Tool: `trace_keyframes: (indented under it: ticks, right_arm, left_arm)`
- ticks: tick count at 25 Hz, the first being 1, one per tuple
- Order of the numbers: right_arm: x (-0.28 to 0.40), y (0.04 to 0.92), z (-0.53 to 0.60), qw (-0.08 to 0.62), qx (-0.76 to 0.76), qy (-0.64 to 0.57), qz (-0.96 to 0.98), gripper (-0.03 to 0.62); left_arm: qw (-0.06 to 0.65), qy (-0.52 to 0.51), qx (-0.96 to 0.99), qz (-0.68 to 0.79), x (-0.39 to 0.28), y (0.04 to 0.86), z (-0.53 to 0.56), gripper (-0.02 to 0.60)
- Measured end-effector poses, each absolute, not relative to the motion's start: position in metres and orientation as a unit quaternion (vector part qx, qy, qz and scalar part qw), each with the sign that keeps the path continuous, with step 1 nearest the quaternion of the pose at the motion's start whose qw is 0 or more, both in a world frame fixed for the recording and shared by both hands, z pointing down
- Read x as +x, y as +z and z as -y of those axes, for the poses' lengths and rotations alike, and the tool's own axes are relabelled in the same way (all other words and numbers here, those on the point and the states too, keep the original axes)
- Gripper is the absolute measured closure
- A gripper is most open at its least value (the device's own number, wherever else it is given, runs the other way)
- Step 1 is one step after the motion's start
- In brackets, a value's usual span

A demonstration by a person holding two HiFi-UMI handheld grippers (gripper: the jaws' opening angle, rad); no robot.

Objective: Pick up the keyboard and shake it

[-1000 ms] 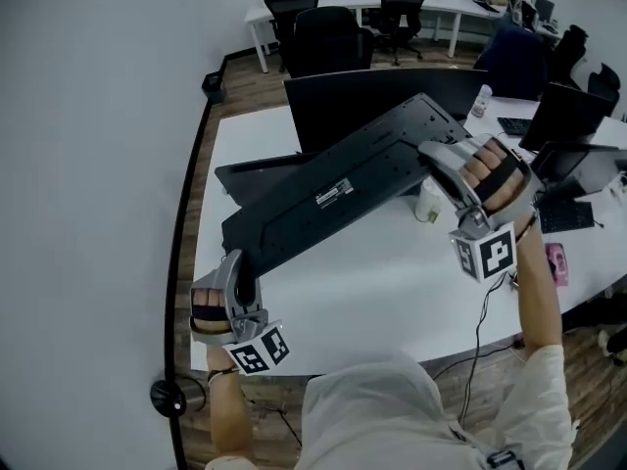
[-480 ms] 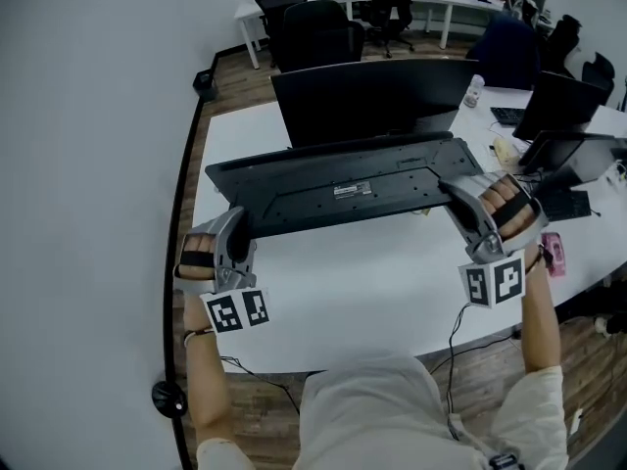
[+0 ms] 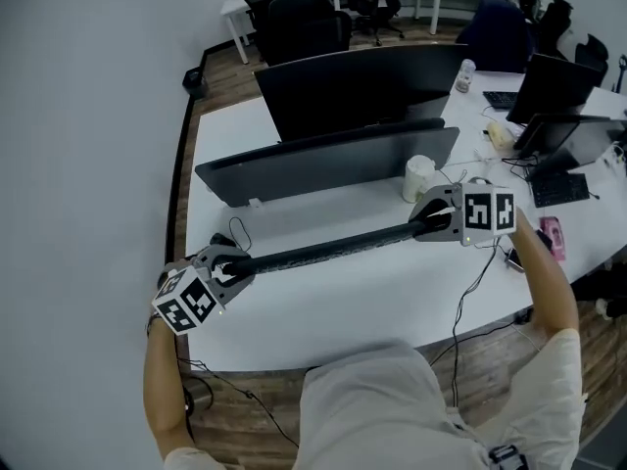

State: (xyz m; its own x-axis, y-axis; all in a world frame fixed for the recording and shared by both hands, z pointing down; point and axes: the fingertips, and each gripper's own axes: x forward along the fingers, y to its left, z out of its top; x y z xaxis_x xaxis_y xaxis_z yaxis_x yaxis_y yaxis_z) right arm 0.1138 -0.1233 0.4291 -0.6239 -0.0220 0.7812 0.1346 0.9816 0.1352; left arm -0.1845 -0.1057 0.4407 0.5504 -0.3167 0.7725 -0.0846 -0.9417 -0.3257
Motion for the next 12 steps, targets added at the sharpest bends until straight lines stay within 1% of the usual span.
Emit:
trace_keyframes:
  ticks: [3,5,10,12]
  right_arm:
    - [0.106,0.443,0.113,0.401,-0.134,0.035,0.906,0.477]
    - [0.100,0.452,0.115,0.379,-0.170,0.104,0.904,0.477]
    - [0.080,0.471,0.132,0.284,-0.179,0.213,0.917,0.477]
    - [0.076,0.482,0.135,0.263,-0.178,0.250,0.915,0.477]
  left_arm:
    - [-0.020,-0.339,-0.937,-0.078,-0.186,0.447,0.080,0.465]
    - [-0.096,-0.246,-0.962,-0.077,-0.190,0.448,0.074,0.466]
    - [-0.256,-0.018,-0.959,-0.122,-0.211,0.463,0.085,0.469]
    - [-0.300,0.062,-0.942,-0.141,-0.219,0.471,0.090,0.469]
